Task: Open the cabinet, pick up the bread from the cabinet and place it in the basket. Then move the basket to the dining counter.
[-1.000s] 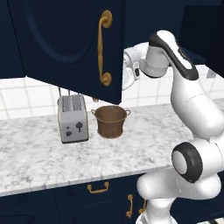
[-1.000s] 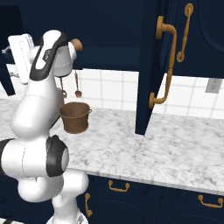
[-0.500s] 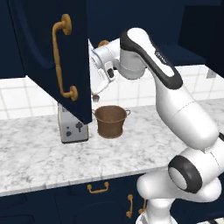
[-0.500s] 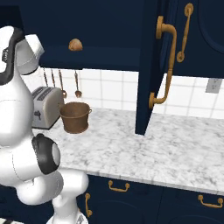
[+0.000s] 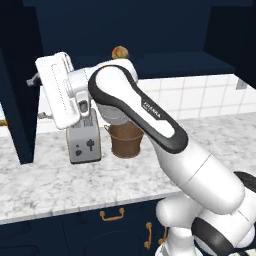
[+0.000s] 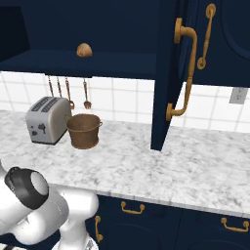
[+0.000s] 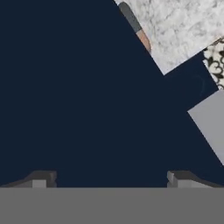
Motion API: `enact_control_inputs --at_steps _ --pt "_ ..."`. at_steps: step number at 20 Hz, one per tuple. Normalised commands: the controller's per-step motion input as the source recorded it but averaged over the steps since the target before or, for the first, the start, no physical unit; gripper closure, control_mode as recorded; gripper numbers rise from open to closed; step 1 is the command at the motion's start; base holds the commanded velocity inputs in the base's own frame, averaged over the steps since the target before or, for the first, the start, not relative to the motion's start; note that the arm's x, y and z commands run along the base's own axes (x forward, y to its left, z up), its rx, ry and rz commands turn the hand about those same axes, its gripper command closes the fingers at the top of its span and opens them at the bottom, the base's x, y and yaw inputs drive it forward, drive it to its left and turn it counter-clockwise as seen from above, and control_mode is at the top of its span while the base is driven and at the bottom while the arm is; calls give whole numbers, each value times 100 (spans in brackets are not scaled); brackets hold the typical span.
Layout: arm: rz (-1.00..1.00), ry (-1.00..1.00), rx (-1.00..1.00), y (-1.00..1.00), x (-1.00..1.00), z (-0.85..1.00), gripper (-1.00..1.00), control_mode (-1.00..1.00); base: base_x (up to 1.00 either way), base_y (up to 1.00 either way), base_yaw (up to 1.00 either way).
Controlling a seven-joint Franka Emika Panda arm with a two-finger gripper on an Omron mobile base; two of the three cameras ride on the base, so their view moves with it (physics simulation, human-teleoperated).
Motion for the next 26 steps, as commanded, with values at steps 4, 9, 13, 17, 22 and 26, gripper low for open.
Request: enact_control_inputs --at_steps 4,9,13,17,22,26 --pt "-27 0 -8 97 0 -3 -100 -100 0 0 0" --pt "-13 0 -6 2 -12 0 -100 -100 0 0 0" --pt "-1 0 0 -85 -13 -20 -100 -100 0 0 0" --pt "0 0 0 -100 6 -52 -100 -100 0 0 0" --pt "5 -10 -11 -100 38 -70 -100 -100 0 0 0" --pt "11 -12 -51 -89 36 -59 -100 -100 0 0 0"
